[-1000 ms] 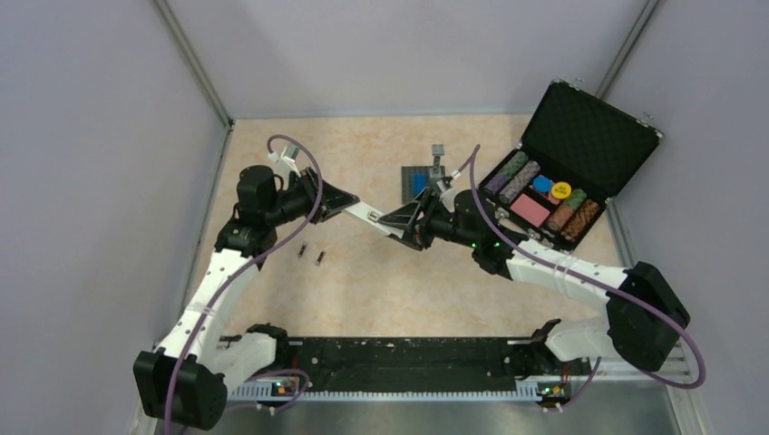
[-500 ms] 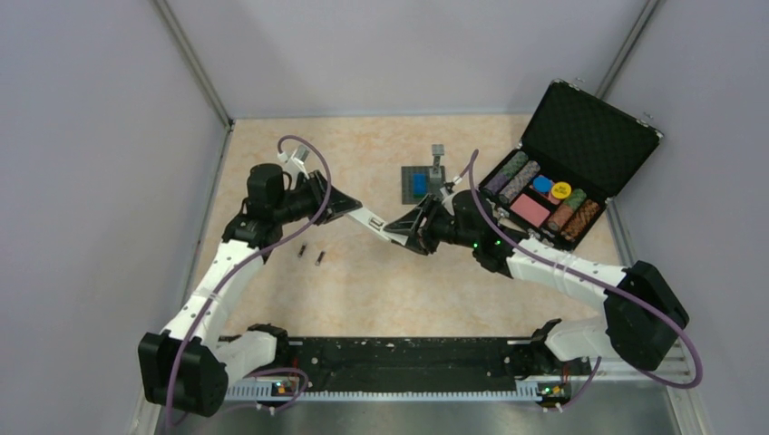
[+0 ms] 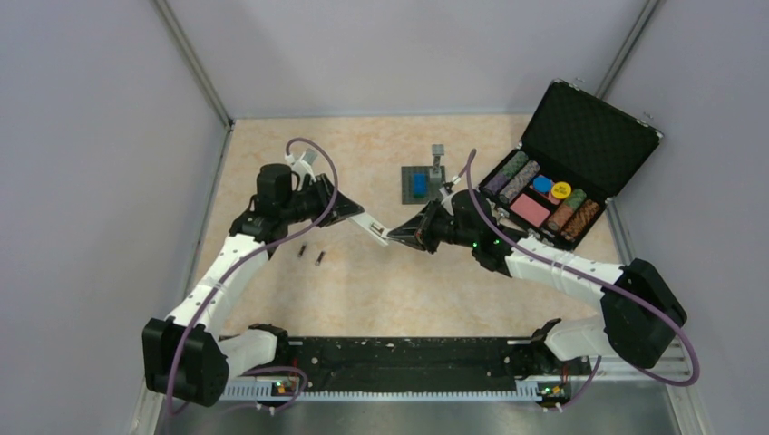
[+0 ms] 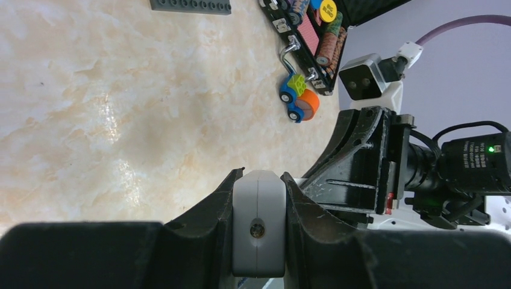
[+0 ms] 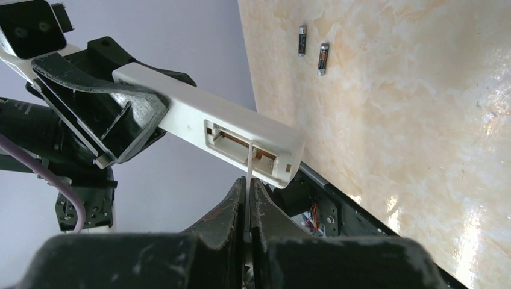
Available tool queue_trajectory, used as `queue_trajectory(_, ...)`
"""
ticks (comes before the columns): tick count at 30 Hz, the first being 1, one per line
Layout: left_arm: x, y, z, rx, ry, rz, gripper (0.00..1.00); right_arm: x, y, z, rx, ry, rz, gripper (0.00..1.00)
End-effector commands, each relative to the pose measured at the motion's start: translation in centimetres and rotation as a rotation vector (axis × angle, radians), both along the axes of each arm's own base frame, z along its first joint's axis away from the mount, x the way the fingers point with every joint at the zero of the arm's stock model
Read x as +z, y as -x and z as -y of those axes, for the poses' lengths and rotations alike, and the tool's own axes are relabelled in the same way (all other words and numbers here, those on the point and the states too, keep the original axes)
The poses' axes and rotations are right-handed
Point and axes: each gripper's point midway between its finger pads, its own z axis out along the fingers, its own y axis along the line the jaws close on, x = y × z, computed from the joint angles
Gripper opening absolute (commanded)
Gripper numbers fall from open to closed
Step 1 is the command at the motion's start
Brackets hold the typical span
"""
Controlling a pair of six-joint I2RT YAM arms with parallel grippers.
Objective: Load the batteries into the remote control
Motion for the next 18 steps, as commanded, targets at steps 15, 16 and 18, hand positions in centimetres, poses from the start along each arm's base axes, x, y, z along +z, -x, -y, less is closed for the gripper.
queue_trajectory(15, -3.9, 0.8, -3.4, 0.088, -0.240, 0.010, 0.00, -6.8, -1.0, 5.4, -0.132, 0.338, 0.052, 0.03)
queue_trajectory(16, -3.7, 1.0, -3.3, 0.083, -0.236, 0.017, 0.00, -7.7, -1.1, 5.8, -0.135, 0.375, 0.051, 0.03)
queue_trajectory(18, -3.5, 1.2, -3.5, 0.086, -0.239, 0.029, 0.00, -9.8, -1.1, 6.5, -0.135, 0.447, 0.037, 0.02)
